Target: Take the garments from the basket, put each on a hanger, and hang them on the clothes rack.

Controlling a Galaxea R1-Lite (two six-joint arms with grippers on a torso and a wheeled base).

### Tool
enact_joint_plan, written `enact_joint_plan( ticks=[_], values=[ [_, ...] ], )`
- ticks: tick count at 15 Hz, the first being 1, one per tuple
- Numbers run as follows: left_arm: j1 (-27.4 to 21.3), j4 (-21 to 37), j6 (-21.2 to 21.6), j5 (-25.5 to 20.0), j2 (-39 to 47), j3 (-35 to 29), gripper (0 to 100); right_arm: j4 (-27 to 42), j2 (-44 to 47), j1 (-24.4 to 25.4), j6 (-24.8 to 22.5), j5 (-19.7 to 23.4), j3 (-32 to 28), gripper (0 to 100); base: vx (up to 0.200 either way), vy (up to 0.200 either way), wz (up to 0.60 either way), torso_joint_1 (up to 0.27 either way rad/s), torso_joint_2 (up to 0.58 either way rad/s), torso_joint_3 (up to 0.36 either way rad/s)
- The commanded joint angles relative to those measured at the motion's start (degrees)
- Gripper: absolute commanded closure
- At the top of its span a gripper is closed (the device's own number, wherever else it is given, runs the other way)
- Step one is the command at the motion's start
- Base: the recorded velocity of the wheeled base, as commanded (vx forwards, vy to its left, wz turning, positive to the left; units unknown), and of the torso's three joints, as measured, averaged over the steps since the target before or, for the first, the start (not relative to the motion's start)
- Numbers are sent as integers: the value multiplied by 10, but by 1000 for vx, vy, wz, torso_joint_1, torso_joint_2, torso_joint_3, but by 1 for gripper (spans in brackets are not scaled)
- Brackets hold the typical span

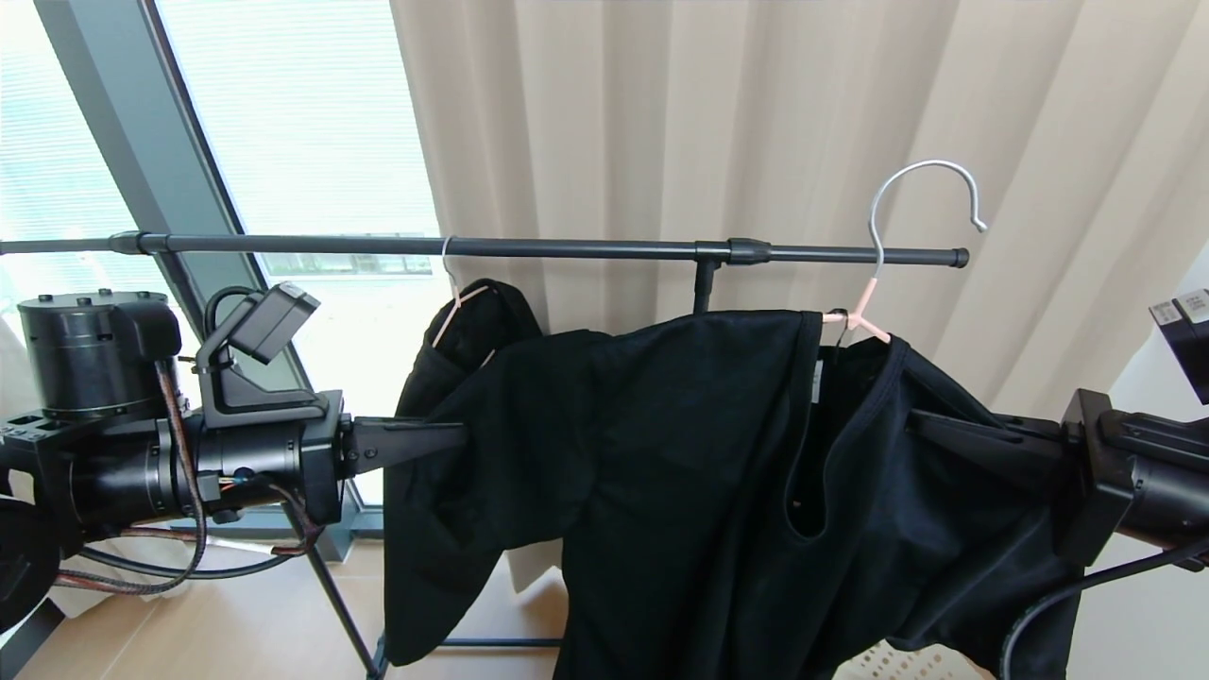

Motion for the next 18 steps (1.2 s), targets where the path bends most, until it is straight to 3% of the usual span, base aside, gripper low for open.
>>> enact_joint_plan(
  ticks=[1, 9, 18],
  values=[
    [7, 0, 0, 1, -9, 10, 100, -1, 0, 0, 0, 0, 1, 100, 0, 0, 0, 0, 0, 0],
    [59, 1, -1, -2, -25, 32, 100, -1, 3, 0, 1, 0, -7, 100, 0, 0, 0, 0, 0, 0],
    [62, 0, 2, -2, -27, 38, 100, 0, -13, -26, 2, 1, 6, 100, 0, 0, 0, 0, 0, 0]
  ],
)
